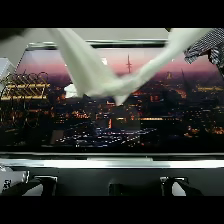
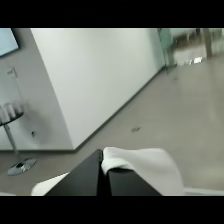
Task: Fold the clothes and pants, and hang the long-sleeved shirts on hangers.
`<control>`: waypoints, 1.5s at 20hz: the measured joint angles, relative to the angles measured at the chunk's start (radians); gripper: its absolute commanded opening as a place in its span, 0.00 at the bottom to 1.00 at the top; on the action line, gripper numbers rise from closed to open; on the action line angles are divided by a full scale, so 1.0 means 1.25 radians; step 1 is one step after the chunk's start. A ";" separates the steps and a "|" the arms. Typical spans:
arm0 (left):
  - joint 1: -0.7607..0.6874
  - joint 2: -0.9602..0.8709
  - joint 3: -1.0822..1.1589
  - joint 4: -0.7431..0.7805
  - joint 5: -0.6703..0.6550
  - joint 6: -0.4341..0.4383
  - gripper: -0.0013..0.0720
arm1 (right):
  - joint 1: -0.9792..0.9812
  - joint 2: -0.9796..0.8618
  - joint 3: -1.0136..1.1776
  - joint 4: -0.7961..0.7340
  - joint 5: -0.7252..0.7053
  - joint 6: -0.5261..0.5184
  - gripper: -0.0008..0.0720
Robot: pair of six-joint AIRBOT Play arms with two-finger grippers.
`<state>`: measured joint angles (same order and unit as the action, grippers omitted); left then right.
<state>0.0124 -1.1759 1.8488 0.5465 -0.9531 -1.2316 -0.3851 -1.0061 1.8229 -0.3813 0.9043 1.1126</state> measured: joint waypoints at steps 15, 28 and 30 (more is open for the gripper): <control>0.088 0.215 -0.040 0.200 0.026 -0.206 0.04 | 0.006 0.026 0.161 -0.468 -0.087 0.403 0.06; -0.028 -0.319 -0.287 0.211 0.055 -0.167 0.04 | 0.130 -0.677 0.161 -0.459 0.107 0.467 0.06; -0.034 -0.373 -0.290 0.206 0.070 -0.163 0.04 | 0.160 -0.734 0.161 -0.458 0.109 0.469 0.06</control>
<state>-0.0296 -1.6424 1.4860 0.8040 -0.8650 -1.4353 -0.1852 -1.9240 2.0239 -0.9543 1.0401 1.6993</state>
